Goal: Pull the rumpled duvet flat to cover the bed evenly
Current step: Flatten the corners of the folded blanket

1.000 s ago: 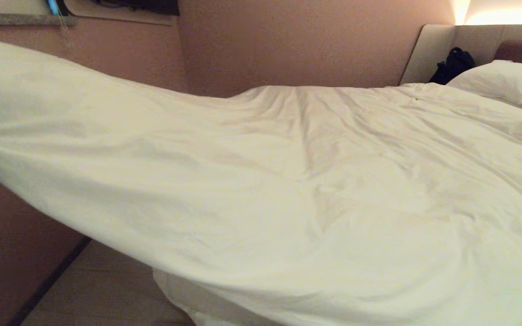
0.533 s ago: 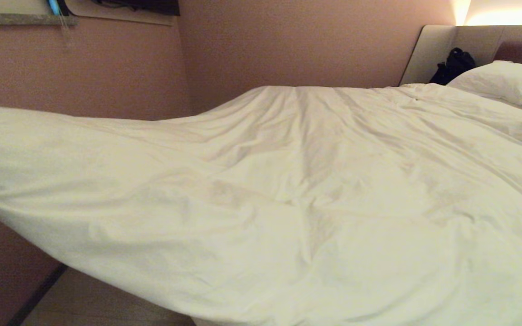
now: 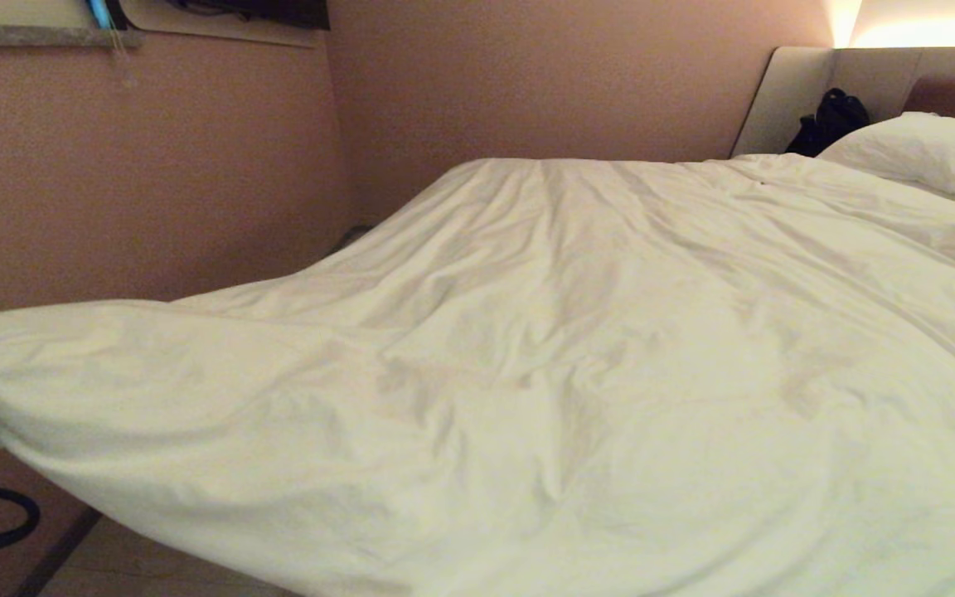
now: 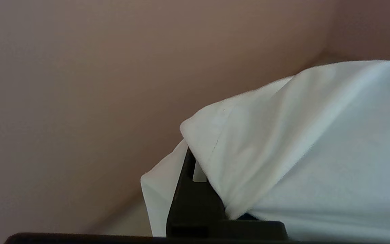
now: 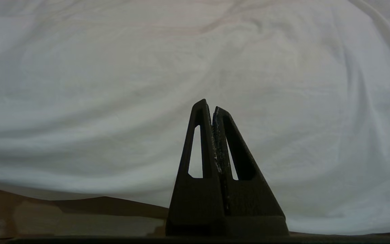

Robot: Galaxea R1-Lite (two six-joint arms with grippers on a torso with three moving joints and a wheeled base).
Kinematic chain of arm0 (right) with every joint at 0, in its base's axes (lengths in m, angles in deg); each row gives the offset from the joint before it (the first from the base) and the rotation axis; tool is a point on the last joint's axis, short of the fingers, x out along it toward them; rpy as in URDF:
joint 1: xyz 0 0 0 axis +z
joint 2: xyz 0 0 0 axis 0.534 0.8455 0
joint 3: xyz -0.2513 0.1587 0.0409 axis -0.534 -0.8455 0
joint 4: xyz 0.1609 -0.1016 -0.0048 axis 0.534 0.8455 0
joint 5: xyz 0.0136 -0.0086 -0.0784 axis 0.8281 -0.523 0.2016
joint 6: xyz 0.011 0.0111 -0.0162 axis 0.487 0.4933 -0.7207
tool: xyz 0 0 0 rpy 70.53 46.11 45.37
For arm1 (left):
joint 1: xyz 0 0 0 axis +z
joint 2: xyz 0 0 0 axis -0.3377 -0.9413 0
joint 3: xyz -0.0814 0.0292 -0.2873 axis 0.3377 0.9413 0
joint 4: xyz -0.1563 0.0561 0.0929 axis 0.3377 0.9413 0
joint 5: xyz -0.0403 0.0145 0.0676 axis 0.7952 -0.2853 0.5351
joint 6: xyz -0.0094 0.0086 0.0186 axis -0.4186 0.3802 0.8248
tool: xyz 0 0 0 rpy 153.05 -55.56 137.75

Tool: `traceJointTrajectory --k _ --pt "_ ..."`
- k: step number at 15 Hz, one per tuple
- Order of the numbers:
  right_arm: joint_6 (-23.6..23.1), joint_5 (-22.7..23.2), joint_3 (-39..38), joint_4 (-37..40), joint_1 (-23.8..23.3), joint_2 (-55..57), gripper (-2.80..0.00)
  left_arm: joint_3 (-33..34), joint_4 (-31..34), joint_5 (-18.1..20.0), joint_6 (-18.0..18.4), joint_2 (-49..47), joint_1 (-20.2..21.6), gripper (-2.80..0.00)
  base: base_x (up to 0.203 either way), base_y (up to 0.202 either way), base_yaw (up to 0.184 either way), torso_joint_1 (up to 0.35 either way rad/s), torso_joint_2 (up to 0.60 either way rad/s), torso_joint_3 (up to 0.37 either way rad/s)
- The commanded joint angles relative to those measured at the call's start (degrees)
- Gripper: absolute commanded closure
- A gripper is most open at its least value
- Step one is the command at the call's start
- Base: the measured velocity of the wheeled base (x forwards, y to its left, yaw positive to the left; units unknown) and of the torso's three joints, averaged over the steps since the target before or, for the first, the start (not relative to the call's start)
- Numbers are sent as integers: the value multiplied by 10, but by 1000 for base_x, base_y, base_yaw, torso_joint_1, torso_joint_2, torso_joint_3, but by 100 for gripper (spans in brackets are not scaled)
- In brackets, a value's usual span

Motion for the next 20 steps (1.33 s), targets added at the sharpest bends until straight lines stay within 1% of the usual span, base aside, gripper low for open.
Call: traceJointTrajectory --k 1,2,4,6,12,13,14,15,18,20 --pt "0 0 1 0 0 0 0 1 74 -3 -36 -17 10 0 0 0 0 0 0 0" --pt "0 0 0 0 0 0 0 1 107 -4 -51 -15 14 0 0 0 0 0 0 0" --pt "0 0 0 0 0 0 0 1 206 -3 -89 -10 18 0 0 0 0 0 0 0" --pt "0 0 0 0 0 0 0 1 268 -2 -111 -9 19 0 0 0 0 0 0 0" --pt "0 0 0 0 0 0 0 2 280 3 -111 -21 19 0 0 0 0 0 0 0" --pt "0 0 1 0 0 0 0 2 290 3 -111 -22 19 -103 0 0 0 0 0 0" --pt "0 0 0 0 1 0 0 2 295 3 -111 -22 19 -280 0 0 0 0 0 0" --pt "0 0 0 0 0 0 0 3 305 3 -111 -22 19 -280 0 0 0 0 0 0" --pt "0 0 0 0 1 0 0 3 306 -2 -116 -19 19 -280 0 0 0 0 0 0" --pt "0 0 1 0 0 0 0 2 297 -3 -131 -6 24 -280 0 0 0 0 0 0"
